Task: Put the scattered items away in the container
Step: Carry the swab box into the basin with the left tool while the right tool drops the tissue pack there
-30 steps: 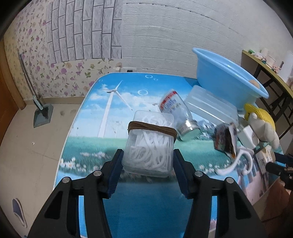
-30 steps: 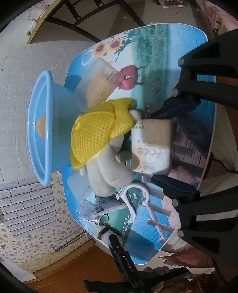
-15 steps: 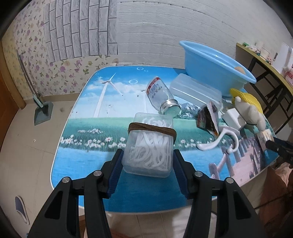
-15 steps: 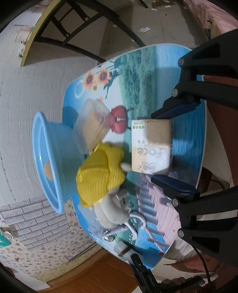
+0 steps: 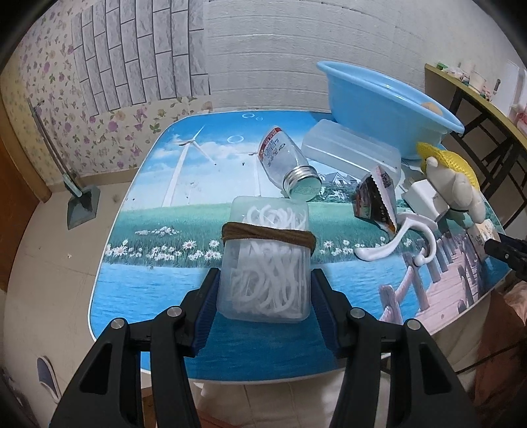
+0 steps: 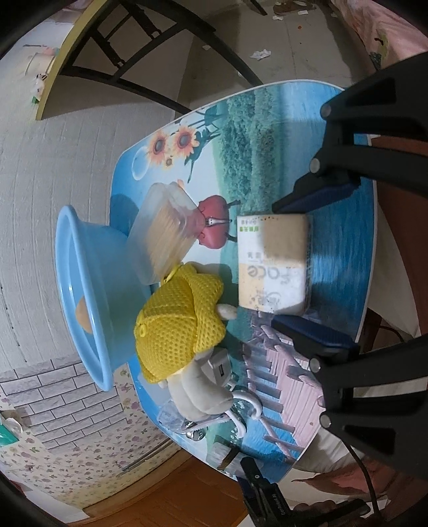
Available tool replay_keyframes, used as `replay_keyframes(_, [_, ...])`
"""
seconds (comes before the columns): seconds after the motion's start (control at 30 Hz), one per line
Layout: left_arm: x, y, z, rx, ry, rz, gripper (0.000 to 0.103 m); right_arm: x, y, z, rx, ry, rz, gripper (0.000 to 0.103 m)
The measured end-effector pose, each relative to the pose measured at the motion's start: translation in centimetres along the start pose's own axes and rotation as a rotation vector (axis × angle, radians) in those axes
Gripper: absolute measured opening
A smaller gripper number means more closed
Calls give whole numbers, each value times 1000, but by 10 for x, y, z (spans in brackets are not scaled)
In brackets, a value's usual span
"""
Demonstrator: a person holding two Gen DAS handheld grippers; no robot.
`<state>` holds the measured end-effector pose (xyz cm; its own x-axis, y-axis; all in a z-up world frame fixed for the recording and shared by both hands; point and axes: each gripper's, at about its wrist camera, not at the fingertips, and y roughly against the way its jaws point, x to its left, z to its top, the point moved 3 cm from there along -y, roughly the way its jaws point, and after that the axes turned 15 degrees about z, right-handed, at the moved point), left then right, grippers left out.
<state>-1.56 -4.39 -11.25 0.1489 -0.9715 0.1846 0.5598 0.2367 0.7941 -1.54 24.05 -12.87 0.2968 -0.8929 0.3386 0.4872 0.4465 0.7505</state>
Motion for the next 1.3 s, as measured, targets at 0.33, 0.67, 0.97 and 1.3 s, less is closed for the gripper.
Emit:
replay_keyframes(0.33, [-3, -10, 3, 3, 0, 6, 56, 0, -9, 1, 19, 7, -14, 66])
replay_keyframes(0.67, [6, 10, 16, -49, 56, -32, 55, -1, 17, 13, -109, 27, -17, 61])
replay_keyframes(0.97, [3, 42, 40, -126, 55, -67, 55, 7, 30, 22, -163, 31, 35, 61])
replay_keyframes(1.3, [-29, 67, 78, -197, 15, -156, 55, 20, 40, 41, -213, 60, 111, 61])
